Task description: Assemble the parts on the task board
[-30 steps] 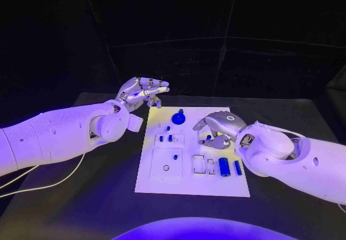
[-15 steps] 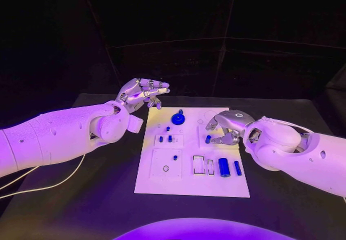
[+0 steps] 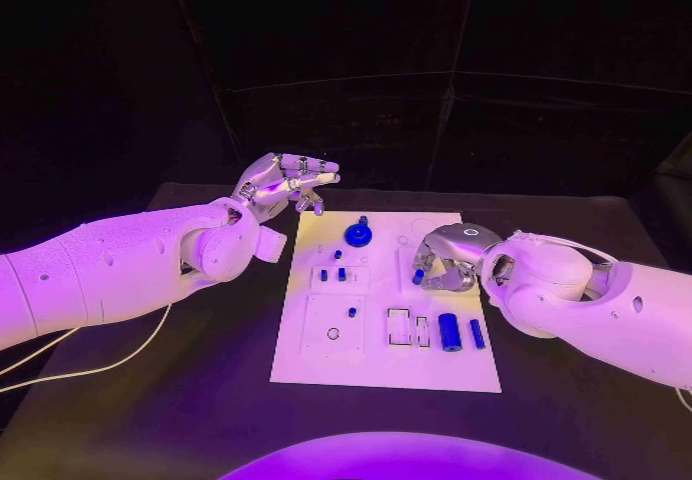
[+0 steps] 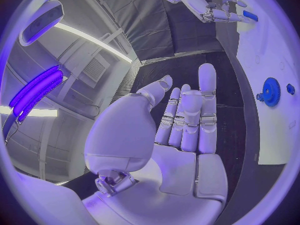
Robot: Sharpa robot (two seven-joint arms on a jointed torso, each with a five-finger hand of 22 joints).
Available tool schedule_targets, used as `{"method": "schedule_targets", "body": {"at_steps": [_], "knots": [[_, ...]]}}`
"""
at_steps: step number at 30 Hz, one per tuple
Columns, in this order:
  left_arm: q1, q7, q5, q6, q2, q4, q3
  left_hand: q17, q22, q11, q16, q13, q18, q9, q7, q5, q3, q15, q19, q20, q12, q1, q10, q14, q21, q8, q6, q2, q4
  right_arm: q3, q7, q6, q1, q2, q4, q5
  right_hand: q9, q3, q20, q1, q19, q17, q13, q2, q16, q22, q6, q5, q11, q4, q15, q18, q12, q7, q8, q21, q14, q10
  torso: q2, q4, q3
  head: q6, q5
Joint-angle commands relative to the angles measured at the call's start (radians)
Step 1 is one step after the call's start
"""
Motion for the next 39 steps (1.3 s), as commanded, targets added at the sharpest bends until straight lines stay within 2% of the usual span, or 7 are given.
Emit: {"method": "schedule_targets", "body": {"at_steps": [1,13,18,25,30,33,39], "knots": [[0.002,0.003,0.005,0.012,0.000,0.001,0.001,0.000,-0.001,-0.001,-0.003,0.001,0.014,-0.001,0.001,-0.003,-0.005,0.000,-0.003,0.003,0.005,-0.006,-0.008,-0.005,-0.006,-0.004,-0.006,0.006,-0.003,0.000,0.015,0.041,0.002,0.008,-0.009,0.011,0.000,0.016,-0.012,0.000,0.054,-0.002,-0.001,0.012,0.002,0.130,0.014,-0.007,-0.004,0.003,-0.009,0.018,0.002,-0.001,0.001,0.000,0.002,0.025,-0.001,-0.0006,0.0003,-0.001,0.000],[0.002,0.002,0.005,0.013,0.001,-0.002,0.001,-0.001,-0.002,-0.001,-0.003,0.001,0.014,-0.001,0.001,-0.003,-0.006,0.000,-0.003,0.003,0.006,-0.004,-0.008,-0.006,-0.007,-0.004,-0.007,0.007,-0.004,0.000,0.022,-0.011,0.001,0.040,-0.039,0.016,-0.003,0.063,-0.017,0.011,0.056,-0.005,-0.001,0.027,0.000,0.133,0.032,-0.037,-0.008,0.008,-0.013,0.017,-0.026,0.001,-0.007,0.001,0.004,0.070,0.000,0.0001,0.0001,-0.003,0.002],[0.002,0.001,0.005,0.014,0.001,-0.003,0.001,-0.002,-0.002,-0.001,-0.003,0.001,0.014,-0.001,0.001,-0.003,-0.006,0.000,-0.003,0.003,0.006,-0.003,-0.009,-0.006,-0.007,-0.004,-0.007,0.009,-0.004,0.000,0.012,-0.043,0.001,0.047,-0.051,0.019,0.004,0.105,-0.021,0.023,0.062,-0.005,0.002,0.045,-0.002,0.149,0.081,-0.071,-0.013,0.006,-0.018,0.013,-0.033,-0.003,0.011,0.013,0.003,0.106,0.000,-0.0003,-0.0002,-0.005,0.004],[0.002,-0.001,0.005,0.014,0.001,-0.005,0.001,-0.002,-0.002,-0.001,-0.003,0.001,0.014,-0.001,0.001,-0.003,-0.006,0.000,-0.003,0.003,0.006,-0.003,-0.009,-0.006,-0.007,-0.004,-0.007,0.009,-0.004,0.000,0.010,-0.118,0.001,0.041,-0.043,0.024,0.013,0.159,-0.033,0.047,0.076,-0.006,0.011,0.055,-0.004,0.186,0.135,-0.074,-0.028,-0.022,-0.031,0.004,-0.030,-0.010,0.032,0.041,0.001,0.169,-0.001,-0.0019,-0.0003,-0.008,0.006],[0.002,-0.001,0.005,0.015,0.000,-0.007,0.001,-0.002,-0.002,-0.001,-0.003,0.001,0.014,-0.001,0.001,-0.003,-0.006,0.000,-0.003,0.003,0.007,-0.002,-0.009,-0.006,-0.008,-0.003,-0.007,0.010,-0.005,0.000,0.018,-0.209,0.001,0.016,-0.003,0.026,0.015,0.192,-0.037,0.052,0.079,-0.006,0.015,0.042,-0.005,0.194,0.149,-0.056,-0.029,-0.046,-0.034,0.002,-0.037,-0.009,0.035,0.047,0.000,0.191,-0.003,-0.0027,0.0002,-0.007,0.008],[0.002,-0.001,0.005,0.015,0.000,-0.010,0.001,-0.002,-0.003,-0.001,-0.003,0.001,0.014,-0.001,0.001,-0.003,-0.006,0.000,-0.002,0.003,0.007,-0.002,-0.010,-0.007,-0.008,-0.003,-0.007,0.010,-0.005,0.001,0.026,-0.254,0.001,-0.010,0.045,0.036,0.015,0.202,-0.038,0.047,0.079,-0.005,0.016,0.031,-0.005,0.194,0.150,-0.056,-0.029,-0.053,-0.034,0.002,-0.043,-0.008,0.033,0.047,-0.001,0.194,-0.003,-0.0011,-0.0004,-0.006,0.007],[0.002,-0.002,0.005,0.016,0.001,-0.017,0.001,-0.002,-0.003,-0.001,-0.003,0.001,0.014,-0.001,0.001,-0.003,-0.006,0.000,-0.002,0.003,0.007,-0.002,-0.010,-0.007,-0.008,-0.003,-0.007,0.010,-0.005,0.004,0.050,-0.300,0.001,-0.040,0.141,0.064,0.014,0.208,-0.038,0.041,0.079,-0.005,0.017,0.023,-0.005,0.194,0.149,-0.057,-0.028,-0.057,-0.034,0.002,-0.049,-0.007,0.030,0.047,-0.001,0.195,-0.003,-0.0001,-0.0006,-0.005,0.009]]}}
